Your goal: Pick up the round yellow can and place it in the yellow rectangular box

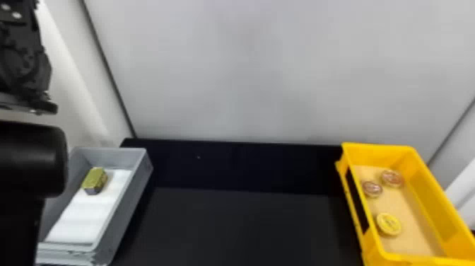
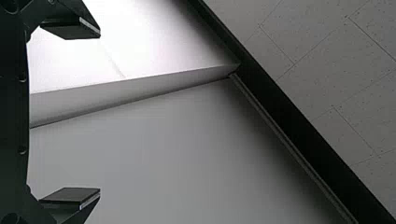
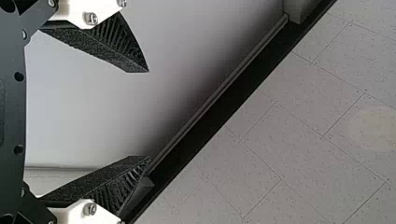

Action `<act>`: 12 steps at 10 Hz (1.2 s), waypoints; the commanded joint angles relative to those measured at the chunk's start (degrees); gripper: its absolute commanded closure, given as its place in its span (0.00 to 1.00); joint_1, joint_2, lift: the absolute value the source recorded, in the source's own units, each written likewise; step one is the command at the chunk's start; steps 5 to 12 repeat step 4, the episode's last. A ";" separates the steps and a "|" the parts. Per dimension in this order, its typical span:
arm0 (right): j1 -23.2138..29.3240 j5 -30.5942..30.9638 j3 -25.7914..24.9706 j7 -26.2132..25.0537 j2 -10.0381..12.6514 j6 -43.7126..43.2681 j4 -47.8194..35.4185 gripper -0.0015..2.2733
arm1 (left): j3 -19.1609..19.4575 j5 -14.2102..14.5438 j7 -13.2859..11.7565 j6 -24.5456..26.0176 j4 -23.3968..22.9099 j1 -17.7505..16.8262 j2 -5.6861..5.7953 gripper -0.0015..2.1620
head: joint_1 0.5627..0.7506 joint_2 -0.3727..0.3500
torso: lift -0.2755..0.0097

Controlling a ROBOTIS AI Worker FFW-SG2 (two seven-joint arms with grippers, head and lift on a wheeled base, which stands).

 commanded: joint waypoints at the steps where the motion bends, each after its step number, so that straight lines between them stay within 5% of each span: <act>1: 0.20 0.00 -0.03 -0.30 0.06 -0.09 0.01 0.06 | -0.01 0.00 0.00 0.08 0.00 -0.06 0.09 0.04 | 0.53 0.59 | 0.93; 12: 0.29 0.00 -0.12 -0.30 0.06 -0.18 -0.16 0.06 | -0.10 0.00 0.00 0.00 0.00 -0.15 0.09 0.04 | 0.53 0.59 | 0.93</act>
